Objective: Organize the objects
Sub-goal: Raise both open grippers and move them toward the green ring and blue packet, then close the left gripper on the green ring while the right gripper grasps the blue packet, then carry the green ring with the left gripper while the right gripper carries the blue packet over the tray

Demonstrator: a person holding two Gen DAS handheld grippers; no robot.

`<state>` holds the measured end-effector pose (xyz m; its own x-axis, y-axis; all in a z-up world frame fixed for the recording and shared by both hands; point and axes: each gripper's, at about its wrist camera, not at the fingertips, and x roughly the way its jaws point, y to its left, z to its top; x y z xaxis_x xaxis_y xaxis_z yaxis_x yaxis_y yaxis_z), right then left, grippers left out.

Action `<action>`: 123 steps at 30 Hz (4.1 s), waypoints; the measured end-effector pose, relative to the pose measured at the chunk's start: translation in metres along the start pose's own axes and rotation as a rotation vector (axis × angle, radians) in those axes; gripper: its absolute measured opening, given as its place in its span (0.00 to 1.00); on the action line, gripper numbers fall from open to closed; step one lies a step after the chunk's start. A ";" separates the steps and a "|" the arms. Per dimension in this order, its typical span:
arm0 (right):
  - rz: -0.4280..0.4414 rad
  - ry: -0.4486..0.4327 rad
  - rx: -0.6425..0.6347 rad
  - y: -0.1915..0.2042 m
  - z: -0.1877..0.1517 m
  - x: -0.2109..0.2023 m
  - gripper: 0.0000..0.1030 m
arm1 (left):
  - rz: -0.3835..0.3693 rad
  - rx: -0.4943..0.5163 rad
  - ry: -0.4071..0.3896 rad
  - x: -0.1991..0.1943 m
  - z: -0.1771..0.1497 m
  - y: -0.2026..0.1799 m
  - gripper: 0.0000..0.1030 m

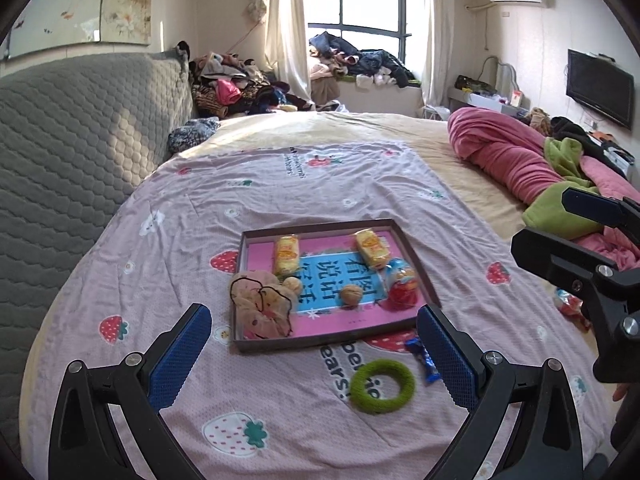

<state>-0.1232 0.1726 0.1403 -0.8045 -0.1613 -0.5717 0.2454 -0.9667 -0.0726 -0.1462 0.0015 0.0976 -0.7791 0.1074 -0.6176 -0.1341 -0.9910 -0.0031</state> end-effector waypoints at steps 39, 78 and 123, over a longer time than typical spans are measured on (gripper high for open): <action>-0.024 0.068 0.011 -0.014 -0.120 -0.030 0.99 | 0.017 -0.033 0.090 0.010 -0.087 -0.050 0.99; -0.025 0.287 0.042 -0.034 -0.150 0.146 0.99 | 0.068 0.006 0.273 0.164 -0.112 -0.033 0.99; 0.061 0.306 0.060 -0.012 -0.144 0.124 0.58 | -0.033 -0.075 0.259 0.131 -0.106 -0.015 0.14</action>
<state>-0.1480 0.1932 -0.0467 -0.5869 -0.1604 -0.7936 0.2484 -0.9686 0.0121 -0.1808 0.0218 -0.0668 -0.5914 0.1247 -0.7967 -0.1030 -0.9916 -0.0788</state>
